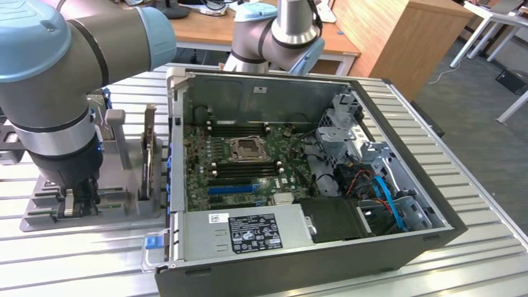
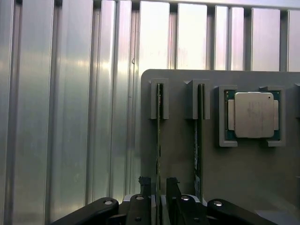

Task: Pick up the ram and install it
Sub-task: 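Pick up the ram and move it above insertion slot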

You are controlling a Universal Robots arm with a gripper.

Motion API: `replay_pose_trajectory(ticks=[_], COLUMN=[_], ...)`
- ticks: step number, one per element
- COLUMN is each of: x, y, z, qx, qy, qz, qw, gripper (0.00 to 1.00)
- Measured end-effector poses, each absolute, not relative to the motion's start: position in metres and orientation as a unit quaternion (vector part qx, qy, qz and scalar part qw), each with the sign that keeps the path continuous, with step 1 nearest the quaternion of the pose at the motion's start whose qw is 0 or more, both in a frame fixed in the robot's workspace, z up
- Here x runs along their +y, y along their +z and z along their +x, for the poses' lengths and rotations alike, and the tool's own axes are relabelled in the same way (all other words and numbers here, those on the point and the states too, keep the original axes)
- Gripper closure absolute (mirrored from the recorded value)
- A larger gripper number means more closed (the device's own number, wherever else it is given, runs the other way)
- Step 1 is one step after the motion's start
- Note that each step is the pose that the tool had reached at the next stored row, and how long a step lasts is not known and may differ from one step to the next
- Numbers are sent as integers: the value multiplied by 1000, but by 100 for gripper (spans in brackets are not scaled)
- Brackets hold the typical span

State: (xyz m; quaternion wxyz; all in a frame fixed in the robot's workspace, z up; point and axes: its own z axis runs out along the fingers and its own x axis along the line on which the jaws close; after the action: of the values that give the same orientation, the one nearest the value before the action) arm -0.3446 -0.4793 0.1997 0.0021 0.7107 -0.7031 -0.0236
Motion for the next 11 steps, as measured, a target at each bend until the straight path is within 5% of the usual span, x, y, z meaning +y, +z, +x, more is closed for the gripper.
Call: replay_pose_trajectory(ticks=[4,11], x=[-479,-479], y=[200,200], z=[-345,-345], qx=[-703,-703], qy=[-24,-24], qz=[711,711], qw=[2,2], gripper=[81,81])
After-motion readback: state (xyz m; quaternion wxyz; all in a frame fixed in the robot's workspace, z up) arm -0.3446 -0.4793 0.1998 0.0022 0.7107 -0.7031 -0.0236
